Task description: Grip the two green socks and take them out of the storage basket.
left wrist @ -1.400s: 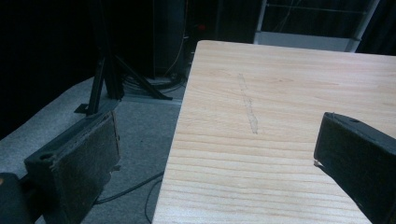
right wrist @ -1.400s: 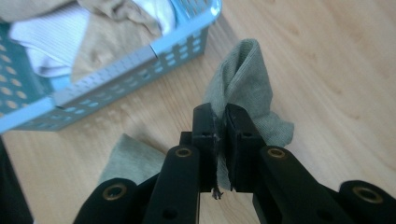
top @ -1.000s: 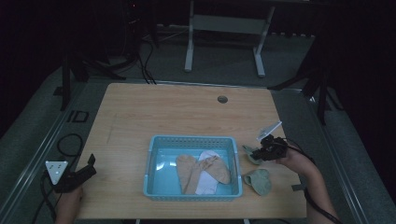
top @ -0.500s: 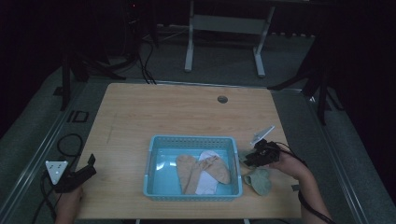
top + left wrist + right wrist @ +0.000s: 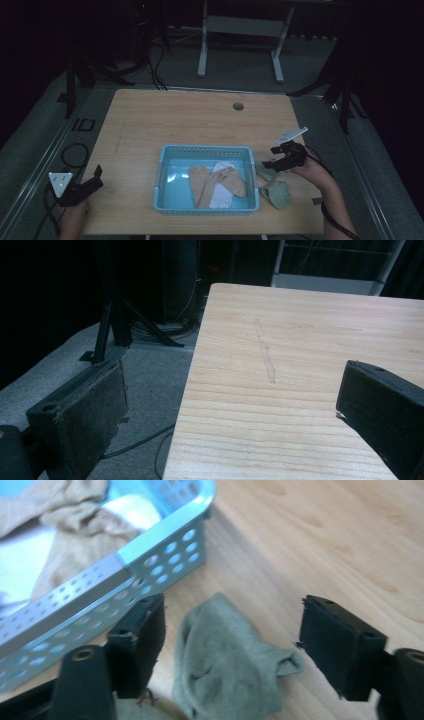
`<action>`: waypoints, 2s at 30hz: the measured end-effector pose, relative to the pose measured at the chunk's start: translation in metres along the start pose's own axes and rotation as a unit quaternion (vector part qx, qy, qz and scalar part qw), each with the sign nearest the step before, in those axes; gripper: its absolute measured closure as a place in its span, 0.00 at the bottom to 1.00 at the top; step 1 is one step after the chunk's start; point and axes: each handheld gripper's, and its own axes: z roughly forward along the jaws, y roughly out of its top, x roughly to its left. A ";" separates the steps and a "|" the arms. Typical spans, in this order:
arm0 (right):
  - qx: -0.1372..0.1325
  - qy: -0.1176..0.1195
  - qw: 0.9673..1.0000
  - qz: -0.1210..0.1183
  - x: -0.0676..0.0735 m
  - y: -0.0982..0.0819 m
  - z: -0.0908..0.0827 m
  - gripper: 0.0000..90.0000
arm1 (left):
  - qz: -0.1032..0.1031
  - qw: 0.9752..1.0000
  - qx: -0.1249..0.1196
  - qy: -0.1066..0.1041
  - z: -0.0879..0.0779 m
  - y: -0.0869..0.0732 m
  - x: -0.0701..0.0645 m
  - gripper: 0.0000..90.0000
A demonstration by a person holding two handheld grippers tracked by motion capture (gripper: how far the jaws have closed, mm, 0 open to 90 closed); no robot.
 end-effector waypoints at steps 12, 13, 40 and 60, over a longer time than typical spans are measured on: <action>-0.073 -0.066 0.992 0.077 -0.020 -0.013 -0.010 0.13 | 0.000 1.000 0.000 0.000 0.000 0.000 0.000 0.00; -0.072 -0.071 0.992 0.077 -0.021 -0.014 -0.010 0.13 | 0.000 1.000 0.000 0.000 0.000 0.000 0.000 0.00; -0.144 -0.215 0.947 0.191 -0.032 -0.077 -0.009 0.13 | -0.001 1.000 0.000 0.000 0.000 0.000 0.000 0.00; -0.175 -0.278 0.917 0.225 -0.010 -0.125 -0.022 0.12 | -0.001 1.000 0.000 -0.001 0.000 0.000 0.000 0.00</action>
